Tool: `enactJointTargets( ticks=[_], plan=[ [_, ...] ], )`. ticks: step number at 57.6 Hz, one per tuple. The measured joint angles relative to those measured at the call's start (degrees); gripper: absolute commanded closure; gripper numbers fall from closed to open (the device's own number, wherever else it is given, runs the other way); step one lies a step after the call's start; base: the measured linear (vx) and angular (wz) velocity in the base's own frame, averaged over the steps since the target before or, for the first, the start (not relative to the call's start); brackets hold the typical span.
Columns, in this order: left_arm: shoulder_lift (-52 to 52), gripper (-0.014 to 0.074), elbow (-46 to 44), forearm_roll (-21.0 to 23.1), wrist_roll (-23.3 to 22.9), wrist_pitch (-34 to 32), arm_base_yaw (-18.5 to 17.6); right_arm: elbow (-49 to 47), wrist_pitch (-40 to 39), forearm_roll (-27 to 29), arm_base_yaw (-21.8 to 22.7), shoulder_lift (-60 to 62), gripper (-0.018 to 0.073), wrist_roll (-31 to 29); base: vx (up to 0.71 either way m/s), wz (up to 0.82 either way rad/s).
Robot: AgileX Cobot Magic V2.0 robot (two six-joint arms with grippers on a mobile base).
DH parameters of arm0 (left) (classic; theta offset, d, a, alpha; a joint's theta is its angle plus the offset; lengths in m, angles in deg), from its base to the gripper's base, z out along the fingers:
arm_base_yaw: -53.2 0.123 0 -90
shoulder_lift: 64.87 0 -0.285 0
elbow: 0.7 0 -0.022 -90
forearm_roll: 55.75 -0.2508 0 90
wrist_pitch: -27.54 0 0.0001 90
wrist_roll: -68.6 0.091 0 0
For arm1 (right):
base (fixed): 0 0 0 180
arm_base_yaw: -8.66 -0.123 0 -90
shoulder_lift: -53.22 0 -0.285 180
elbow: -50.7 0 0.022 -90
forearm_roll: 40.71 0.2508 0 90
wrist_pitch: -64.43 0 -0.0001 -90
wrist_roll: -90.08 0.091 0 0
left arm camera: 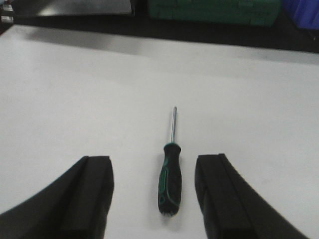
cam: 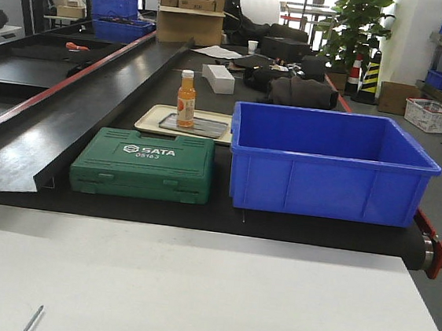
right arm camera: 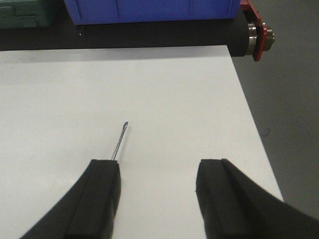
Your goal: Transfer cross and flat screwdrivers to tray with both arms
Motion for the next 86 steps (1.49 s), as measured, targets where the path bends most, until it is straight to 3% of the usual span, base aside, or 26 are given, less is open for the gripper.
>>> enactJointTargets(
  ticks=[16, 37, 55, 86],
  plan=[
    [12.66, 0.0090, -14.03, 0.46, 3.40, 11.30, 0.00, -0.59, 2.41, 4.57, 0.00, -1.57, 0.0130, 0.00, 0.00, 0.00],
    [40.20, 0.0090, -34.10, 10.74, 14.63, 21.02, 0.00, -0.65, 2.03, 4.73, 0.00, -1.62, 0.0132, 0.00, 0.00, 0.00],
    [60.66, 0.0090, -44.14, 11.10, 15.27, 22.45, 0.00, -0.65, 0.27, 4.73, 0.00, -1.62, 0.0132, 0.00, 0.00, 0.00],
    [76.37, 0.0090, -51.40, 11.10, 18.09, 26.30, 0.00, -0.65, 0.53, 4.74, 0.00, -1.62, 0.0132, 0.00, 0.00, 0.00]
  ],
)
